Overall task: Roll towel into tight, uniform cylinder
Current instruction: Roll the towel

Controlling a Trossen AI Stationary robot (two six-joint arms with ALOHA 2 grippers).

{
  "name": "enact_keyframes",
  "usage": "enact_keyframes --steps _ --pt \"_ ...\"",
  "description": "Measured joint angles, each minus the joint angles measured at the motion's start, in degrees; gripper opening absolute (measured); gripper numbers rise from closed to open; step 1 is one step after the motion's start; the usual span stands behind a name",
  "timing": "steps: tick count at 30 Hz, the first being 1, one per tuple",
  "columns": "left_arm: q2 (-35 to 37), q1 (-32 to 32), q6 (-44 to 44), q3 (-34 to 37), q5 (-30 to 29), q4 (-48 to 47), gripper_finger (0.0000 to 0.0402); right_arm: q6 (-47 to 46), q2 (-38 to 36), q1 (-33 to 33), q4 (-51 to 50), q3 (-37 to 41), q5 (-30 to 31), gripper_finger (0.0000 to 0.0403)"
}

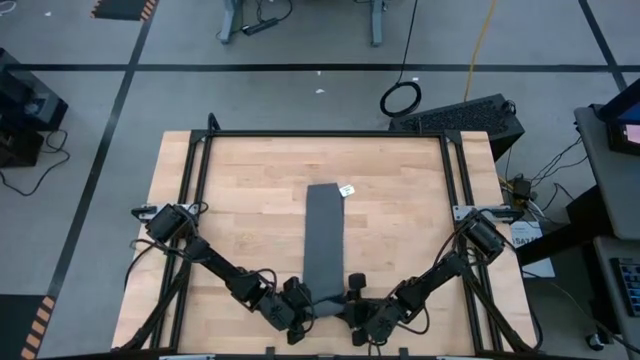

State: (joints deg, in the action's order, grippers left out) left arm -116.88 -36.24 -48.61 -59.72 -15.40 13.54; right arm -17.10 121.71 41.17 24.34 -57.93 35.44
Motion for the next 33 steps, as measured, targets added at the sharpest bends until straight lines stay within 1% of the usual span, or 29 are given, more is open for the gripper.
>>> enact_keyframes --steps 3,6,8,12,14,15,17,19,20,24,26,33 --pt "0.66 -0.66 -0.05 -0.02 0.35 -1.76 0.0111 -0.54 -0.02 0.07 0.24 -0.04 -0.63 0.0098" --pt "2.06 -1.09 -0.38 -0.06 0.38 -5.18 0.0156 -2.12 -0.01 0.17 0.33 -0.09 -1.01 0.0069" --pt "4.01 -1.51 -0.29 0.08 0.39 -9.08 0.0185 -4.10 0.00 0.20 0.23 -0.09 -0.87 0.0062" --pt "8.21 -2.94 0.75 0.35 0.73 -17.09 0.0234 -9.64 -0.02 0.04 -0.26 -0.09 -0.98 0.0067" --pt "10.32 -4.00 1.58 0.24 -1.73 -19.57 0.0250 -12.43 -0.07 0.03 -0.44 -0.08 -1.28 0.0069" --pt "11.00 -4.75 2.84 0.20 -4.43 -20.37 0.0256 -13.77 -0.08 -0.07 -0.53 -0.09 -1.33 0.0069" --pt "11.37 -6.53 7.18 0.28 -12.82 -20.34 0.0264 -16.32 -0.09 -0.32 -0.62 -0.07 -1.46 0.0068" --pt "11.32 -8.24 12.11 0.29 -19.68 -15.98 0.0268 -18.46 -0.11 -0.74 -0.65 -0.07 -2.51 0.0066" --pt "11.21 -8.90 14.70 0.24 -21.50 -13.46 0.0269 -19.48 -0.11 -1.02 -0.66 -0.07 -3.29 0.0066" --pt "9.04 -10.78 23.83 0.18 -24.59 -5.69 0.0270 -23.53 -0.13 -2.57 -0.58 -0.11 -8.31 0.0067" --pt "7.66 -11.20 26.46 0.18 -25.22 -2.44 0.0270 -24.37 -0.13 -3.33 -0.54 -0.09 -11.05 0.0067" --pt "2.01 -11.61 26.57 0.20 -26.87 -2.26 0.0270 -28.36 -0.11 -4.94 0.17 -0.07 -15.26 0.0068"
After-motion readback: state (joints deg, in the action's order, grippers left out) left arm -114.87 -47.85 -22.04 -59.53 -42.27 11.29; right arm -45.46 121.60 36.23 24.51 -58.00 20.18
